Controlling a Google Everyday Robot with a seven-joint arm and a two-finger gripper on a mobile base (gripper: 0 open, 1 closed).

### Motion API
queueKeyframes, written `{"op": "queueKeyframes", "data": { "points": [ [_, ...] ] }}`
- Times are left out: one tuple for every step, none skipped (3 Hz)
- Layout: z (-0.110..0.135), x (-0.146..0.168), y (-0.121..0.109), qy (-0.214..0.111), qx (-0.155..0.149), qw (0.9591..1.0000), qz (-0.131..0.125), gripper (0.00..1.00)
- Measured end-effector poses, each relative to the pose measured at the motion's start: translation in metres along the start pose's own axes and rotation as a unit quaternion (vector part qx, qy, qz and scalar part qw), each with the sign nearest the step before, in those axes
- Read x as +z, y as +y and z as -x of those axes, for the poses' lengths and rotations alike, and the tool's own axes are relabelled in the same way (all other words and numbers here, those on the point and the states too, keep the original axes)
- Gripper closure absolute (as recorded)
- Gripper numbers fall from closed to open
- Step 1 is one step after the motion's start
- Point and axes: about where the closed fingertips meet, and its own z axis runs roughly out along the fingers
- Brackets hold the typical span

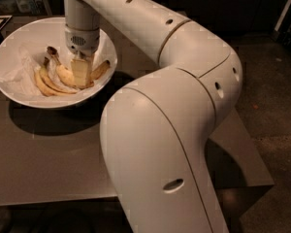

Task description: Pick banana from white bowl

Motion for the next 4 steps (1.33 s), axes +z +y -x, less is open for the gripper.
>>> {"op": "queueKeyframes", "data": {
  "points": [
    [0.000, 0.000, 0.000, 0.000, 0.000, 1.0000, 0.000, 0.99],
    [0.004, -0.005, -0.002, -0.035, -0.015, 0.9993, -0.005, 1.00],
    [-0.007, -0.033, 0.008, -0.098, -0.044, 0.9941, -0.018, 1.00],
    [-0.023, -0.068, 0.023, -0.155, -0.070, 0.9848, -0.036, 1.00]
  ]
}}
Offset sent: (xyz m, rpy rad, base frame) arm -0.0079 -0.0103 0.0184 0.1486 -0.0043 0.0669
